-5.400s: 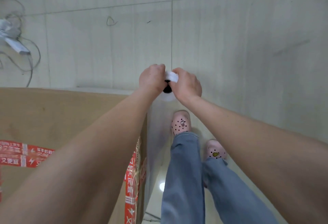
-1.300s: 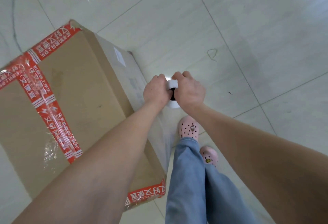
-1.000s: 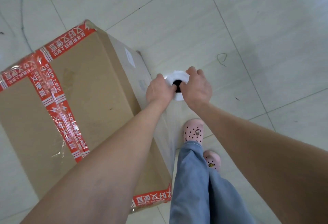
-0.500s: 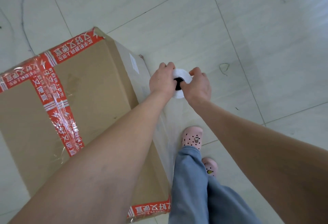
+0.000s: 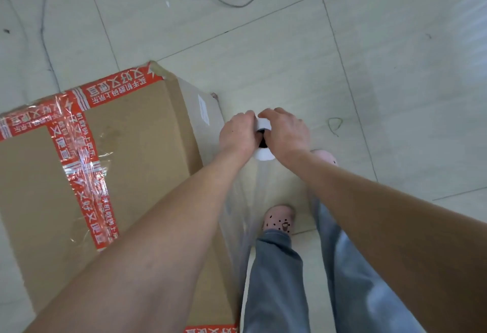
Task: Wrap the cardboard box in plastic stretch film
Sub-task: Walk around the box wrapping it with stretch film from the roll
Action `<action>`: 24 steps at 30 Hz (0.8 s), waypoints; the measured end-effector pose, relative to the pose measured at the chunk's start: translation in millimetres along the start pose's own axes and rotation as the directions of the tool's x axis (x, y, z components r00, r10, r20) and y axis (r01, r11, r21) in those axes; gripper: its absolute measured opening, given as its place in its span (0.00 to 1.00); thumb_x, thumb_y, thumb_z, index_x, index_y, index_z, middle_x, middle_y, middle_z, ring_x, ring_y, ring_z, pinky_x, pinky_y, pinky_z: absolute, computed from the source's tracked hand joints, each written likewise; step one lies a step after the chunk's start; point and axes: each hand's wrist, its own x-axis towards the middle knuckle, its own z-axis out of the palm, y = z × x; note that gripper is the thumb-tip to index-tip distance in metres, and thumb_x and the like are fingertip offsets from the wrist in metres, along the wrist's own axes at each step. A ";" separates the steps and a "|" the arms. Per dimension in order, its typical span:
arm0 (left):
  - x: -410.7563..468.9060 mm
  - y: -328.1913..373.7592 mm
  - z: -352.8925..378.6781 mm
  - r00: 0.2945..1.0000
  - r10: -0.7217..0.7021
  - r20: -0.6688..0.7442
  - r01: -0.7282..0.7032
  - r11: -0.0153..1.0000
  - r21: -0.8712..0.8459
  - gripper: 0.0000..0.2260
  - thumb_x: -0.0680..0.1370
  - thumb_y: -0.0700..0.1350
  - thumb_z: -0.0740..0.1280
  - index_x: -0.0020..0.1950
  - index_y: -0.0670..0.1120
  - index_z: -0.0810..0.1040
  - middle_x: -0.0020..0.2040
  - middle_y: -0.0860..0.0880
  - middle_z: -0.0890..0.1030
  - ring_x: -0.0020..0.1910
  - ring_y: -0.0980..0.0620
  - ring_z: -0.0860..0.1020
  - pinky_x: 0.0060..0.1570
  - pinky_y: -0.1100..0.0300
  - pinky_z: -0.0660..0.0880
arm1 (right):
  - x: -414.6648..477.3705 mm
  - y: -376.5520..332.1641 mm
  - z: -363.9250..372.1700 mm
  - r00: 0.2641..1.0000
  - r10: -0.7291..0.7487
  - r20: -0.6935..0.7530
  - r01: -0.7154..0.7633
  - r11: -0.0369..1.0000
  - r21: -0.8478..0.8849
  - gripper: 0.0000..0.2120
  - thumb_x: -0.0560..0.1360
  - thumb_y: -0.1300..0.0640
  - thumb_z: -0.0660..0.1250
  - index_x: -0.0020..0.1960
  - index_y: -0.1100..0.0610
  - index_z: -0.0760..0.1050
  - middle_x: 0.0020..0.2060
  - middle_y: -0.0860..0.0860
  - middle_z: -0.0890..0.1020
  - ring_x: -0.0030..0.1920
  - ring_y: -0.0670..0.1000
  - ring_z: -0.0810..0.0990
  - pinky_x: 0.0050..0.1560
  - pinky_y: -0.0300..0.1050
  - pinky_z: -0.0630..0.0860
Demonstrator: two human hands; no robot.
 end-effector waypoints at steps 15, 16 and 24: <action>27.2 -18.9 -33.4 0.959 -0.262 -0.110 0.237 0.950 -0.203 0.12 0.74 0.41 0.65 0.56 0.42 0.71 0.54 0.43 0.75 0.51 0.43 0.75 0.41 0.56 0.66 | 50.1 -38.6 -20.0 0.997 0.024 0.068 -0.025 0.999 0.027 0.16 0.75 0.58 0.63 0.63 0.51 0.68 0.56 0.52 0.73 0.48 0.58 0.76 0.44 0.47 0.72; 30.1 -19.1 -35.1 0.962 -0.245 -0.123 0.219 0.956 -0.193 0.11 0.74 0.40 0.65 0.56 0.42 0.71 0.54 0.43 0.75 0.51 0.43 0.75 0.40 0.56 0.66 | 54.4 -40.4 -22.6 0.997 -0.022 0.068 0.023 1.000 -0.013 0.16 0.76 0.59 0.62 0.63 0.51 0.69 0.56 0.52 0.73 0.49 0.59 0.77 0.44 0.47 0.72; 44.8 -11.1 -39.3 0.941 -0.318 -0.113 0.283 0.926 -0.248 0.11 0.74 0.43 0.66 0.56 0.44 0.71 0.57 0.44 0.74 0.51 0.42 0.75 0.40 0.56 0.67 | 59.8 -37.9 -22.6 0.994 0.068 0.082 -0.077 0.991 0.112 0.24 0.74 0.59 0.65 0.68 0.52 0.62 0.64 0.51 0.67 0.55 0.57 0.75 0.44 0.47 0.71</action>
